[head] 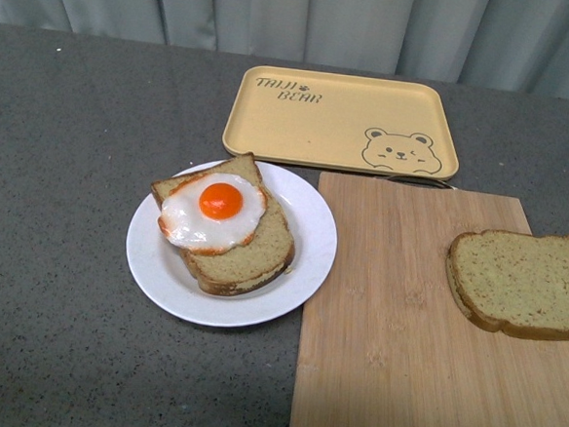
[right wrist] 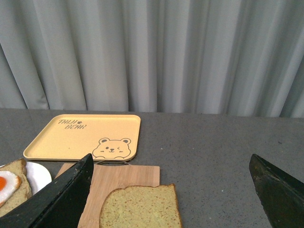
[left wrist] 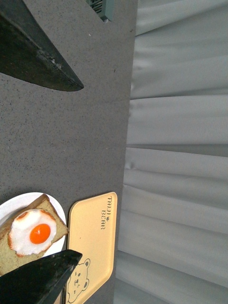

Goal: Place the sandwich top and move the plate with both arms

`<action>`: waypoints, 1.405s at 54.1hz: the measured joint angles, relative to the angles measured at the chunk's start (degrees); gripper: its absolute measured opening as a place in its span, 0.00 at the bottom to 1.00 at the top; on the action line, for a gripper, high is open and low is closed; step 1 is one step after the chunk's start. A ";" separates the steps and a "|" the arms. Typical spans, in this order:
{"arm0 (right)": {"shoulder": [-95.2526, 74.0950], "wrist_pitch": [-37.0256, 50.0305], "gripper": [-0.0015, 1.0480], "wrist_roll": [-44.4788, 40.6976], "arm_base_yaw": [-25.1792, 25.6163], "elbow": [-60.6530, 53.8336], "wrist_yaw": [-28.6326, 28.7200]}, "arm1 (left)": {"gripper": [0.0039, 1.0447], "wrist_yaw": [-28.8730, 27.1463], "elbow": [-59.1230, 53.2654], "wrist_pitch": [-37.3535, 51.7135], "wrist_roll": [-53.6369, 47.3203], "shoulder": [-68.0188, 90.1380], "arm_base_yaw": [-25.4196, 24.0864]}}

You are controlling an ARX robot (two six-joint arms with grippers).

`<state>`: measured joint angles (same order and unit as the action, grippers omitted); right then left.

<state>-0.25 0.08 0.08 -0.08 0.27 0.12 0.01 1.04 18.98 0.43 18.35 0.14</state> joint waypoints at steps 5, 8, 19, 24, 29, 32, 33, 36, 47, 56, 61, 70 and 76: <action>0.00 0.00 0.91 0.00 0.00 0.00 0.00 | 0.94 0.00 0.00 0.00 0.00 0.00 0.00; 0.00 0.00 0.91 0.00 0.00 0.00 0.00 | 0.94 0.00 0.00 0.00 0.00 0.00 0.00; 0.00 0.00 0.91 0.00 0.00 0.00 0.00 | 0.94 0.00 0.00 0.00 0.00 0.00 0.00; 0.00 0.00 0.91 0.00 0.00 0.00 0.00 | 0.94 0.00 0.00 0.00 0.00 0.00 0.00; 0.00 0.00 0.91 0.00 0.00 0.00 0.00 | 0.94 0.00 0.00 0.00 0.00 0.00 0.00; 0.00 0.00 0.91 0.00 0.00 0.00 0.00 | 0.94 0.00 0.00 0.00 0.00 0.00 0.00; 0.00 0.00 0.91 0.00 0.00 0.00 0.00 | 0.94 0.00 0.00 0.00 0.00 0.00 0.00; 0.00 0.00 0.91 0.00 0.00 0.00 0.00 | 0.94 0.00 0.00 0.00 0.00 0.00 0.00; 0.00 0.00 0.91 0.00 0.00 0.00 0.00 | 0.94 0.00 0.00 0.00 0.00 0.00 0.00; 0.00 0.00 0.91 0.00 0.00 0.00 0.00 | 0.94 0.00 0.00 0.00 0.00 0.00 0.00; 0.00 0.00 0.91 0.00 0.00 0.00 0.00 | 0.94 0.00 0.00 0.00 0.00 0.00 0.00; 0.00 0.00 0.91 0.00 0.00 0.00 0.00 | 0.94 0.00 0.00 0.00 0.00 0.00 0.00; 0.00 0.00 0.91 0.00 0.00 0.00 0.00 | 0.94 -0.02 0.00 0.00 0.00 0.00 0.00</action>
<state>-0.25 0.08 0.08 -0.08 0.27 0.12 -0.01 1.04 18.98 0.43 18.35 0.14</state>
